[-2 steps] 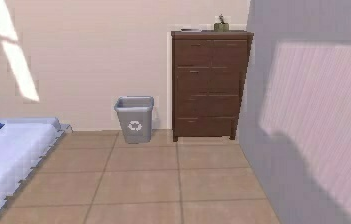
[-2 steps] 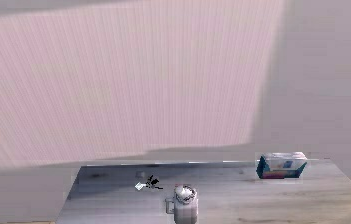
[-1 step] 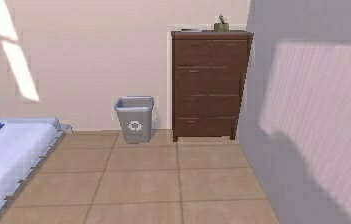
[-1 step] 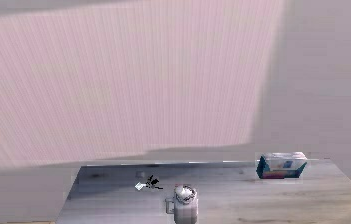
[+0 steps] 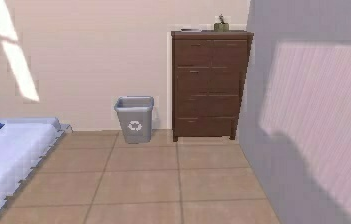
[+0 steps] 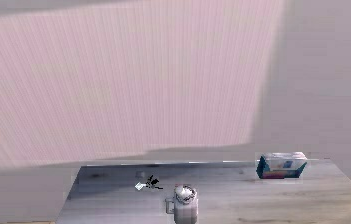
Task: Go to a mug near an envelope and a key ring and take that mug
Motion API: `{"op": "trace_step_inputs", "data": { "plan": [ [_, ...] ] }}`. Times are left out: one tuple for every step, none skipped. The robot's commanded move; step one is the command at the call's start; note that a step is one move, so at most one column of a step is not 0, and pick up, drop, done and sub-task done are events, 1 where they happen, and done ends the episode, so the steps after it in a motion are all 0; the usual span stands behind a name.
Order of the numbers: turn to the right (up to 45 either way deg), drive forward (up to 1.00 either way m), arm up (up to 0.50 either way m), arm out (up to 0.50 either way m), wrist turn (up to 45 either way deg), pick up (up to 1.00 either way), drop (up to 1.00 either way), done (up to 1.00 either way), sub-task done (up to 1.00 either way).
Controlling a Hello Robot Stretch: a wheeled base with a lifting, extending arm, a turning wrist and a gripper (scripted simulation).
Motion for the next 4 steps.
{"op": "trace_step_inputs", "data": {
  "plan": [
    [0.0, 0.00, 0.00, 0.14, 0.0, 0.00, 0.00, 0.00, 0.00],
    [0.0, 0.00, 0.00, 0.00, 45.0, 0.00, 0.00, 0.00, 0.00],
    [0.0, 0.00, 0.00, 0.00, 45.0, 0.00, 0.00, 0.00, 0.00],
    [0.0, 0.00, 0.00, 0.00, 45.0, 0.00, 0.00, 0.00, 0.00]
  ]
}}
